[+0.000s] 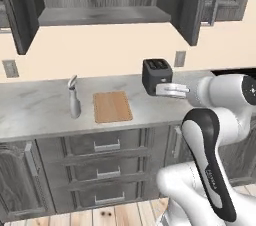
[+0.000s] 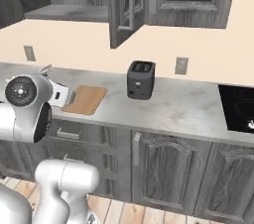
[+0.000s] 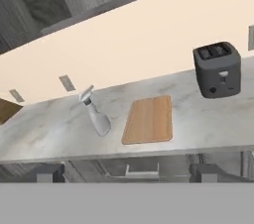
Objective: Grab the spray bottle from the cabinet, then place it next to the cutting board for sanitizing. Then grab the dish brush from the countertop next to the sink and place it next to the cutting board.
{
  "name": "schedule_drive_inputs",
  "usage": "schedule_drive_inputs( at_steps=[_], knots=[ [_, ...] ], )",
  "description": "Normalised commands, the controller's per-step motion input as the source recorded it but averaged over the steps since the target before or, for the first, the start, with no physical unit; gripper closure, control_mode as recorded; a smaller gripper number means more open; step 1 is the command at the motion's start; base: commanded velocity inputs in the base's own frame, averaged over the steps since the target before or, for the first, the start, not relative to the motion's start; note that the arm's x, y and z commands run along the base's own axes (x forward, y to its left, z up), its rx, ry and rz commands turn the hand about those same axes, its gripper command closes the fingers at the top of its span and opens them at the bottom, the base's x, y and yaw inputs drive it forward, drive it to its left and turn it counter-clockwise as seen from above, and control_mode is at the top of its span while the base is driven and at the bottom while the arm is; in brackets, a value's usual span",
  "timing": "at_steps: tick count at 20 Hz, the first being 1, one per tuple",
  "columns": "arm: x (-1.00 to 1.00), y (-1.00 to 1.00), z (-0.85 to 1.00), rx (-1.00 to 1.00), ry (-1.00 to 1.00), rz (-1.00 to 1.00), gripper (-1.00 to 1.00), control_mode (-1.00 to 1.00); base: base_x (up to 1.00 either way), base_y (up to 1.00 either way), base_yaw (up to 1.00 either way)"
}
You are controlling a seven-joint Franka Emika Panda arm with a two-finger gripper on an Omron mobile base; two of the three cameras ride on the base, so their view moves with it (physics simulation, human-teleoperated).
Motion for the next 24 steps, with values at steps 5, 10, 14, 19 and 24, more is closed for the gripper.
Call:
schedule_drive_inputs(
  at_steps=[5, 10, 14, 19, 24],
  knots=[
    [0.00, 0.00, 0.00, 0.00, 0.00, 0.00, -1.00, 1.00, -0.96, -0.71, -0.03],
    [0.00, 0.00, 0.00, 0.00, 0.00, 0.00, -1.00, 1.00, -0.10, -1.00, -0.14],
    [0.00, 0.00, 0.00, 0.00, 0.00, 0.00, -1.00, 1.00, 0.27, -1.00, -0.12],
    [0.00, 0.00, 0.00, 0.00, 0.00, 0.00, -1.00, 1.00, 0.39, -1.00, -0.10],
    [0.00, 0.00, 0.00, 0.00, 0.00, 0.00, -1.00, 1.00, 0.41, -1.00, -0.09]
  ],
)
